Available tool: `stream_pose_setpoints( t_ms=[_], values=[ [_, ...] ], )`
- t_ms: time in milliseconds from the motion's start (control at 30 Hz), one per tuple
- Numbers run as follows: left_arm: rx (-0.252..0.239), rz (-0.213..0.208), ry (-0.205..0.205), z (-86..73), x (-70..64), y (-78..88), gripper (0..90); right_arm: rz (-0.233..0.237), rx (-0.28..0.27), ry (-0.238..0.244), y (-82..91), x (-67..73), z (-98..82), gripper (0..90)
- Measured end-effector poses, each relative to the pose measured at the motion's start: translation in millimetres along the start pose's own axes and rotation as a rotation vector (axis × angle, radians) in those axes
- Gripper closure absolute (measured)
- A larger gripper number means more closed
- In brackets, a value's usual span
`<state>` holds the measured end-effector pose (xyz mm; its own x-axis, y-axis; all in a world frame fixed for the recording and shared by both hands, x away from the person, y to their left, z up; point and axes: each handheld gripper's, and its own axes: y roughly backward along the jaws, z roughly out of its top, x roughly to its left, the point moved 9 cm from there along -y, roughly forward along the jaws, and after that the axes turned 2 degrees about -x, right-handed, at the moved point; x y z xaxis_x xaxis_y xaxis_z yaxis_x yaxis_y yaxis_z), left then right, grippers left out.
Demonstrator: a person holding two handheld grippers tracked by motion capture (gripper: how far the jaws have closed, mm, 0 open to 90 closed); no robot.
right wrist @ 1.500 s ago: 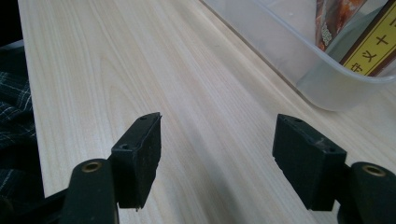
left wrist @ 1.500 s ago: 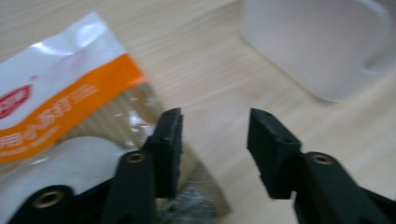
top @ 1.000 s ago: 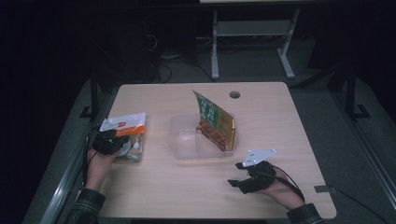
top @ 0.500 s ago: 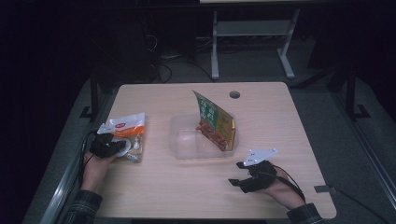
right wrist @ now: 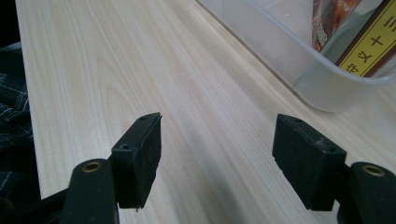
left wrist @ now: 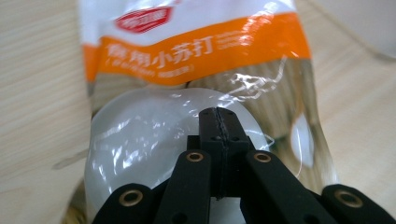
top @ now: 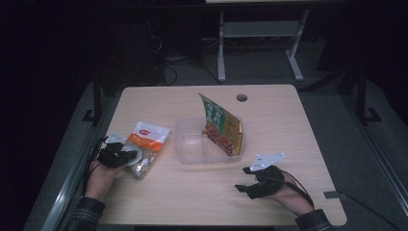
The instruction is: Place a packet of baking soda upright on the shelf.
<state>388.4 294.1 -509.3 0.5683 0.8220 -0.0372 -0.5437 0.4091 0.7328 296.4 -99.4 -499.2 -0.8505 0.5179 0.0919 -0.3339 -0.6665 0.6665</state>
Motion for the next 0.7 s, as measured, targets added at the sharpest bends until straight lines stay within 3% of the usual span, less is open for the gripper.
stream_pose_setpoints(
  t_ms=[200,400,567,667,700],
  values=[
    [0.001,-0.031,-0.018,-0.1,-11.3,-0.4,90.0,-0.002,-0.002,0.0,0.6,-0.5,0.3,32.3],
    [-0.001,-0.047,-0.02,1.2,-9.7,1.3,89.1,0.0,-0.002,0.0,0.6,-0.7,0.5,32.3],
    [-0.055,-0.038,-0.038,17.4,0.8,9.3,65.7,-0.002,0.0,-0.001,0.0,-1.8,0.1,32.3],
    [-0.055,-0.041,-0.041,20.4,6.8,10.6,53.6,0.0,0.0,0.0,-0.3,-1.5,0.2,32.3],
    [-0.055,-0.048,-0.033,21.6,9.6,10.7,53.6,0.0,0.0,0.002,-0.3,-1.3,0.3,32.3]
  ],
)
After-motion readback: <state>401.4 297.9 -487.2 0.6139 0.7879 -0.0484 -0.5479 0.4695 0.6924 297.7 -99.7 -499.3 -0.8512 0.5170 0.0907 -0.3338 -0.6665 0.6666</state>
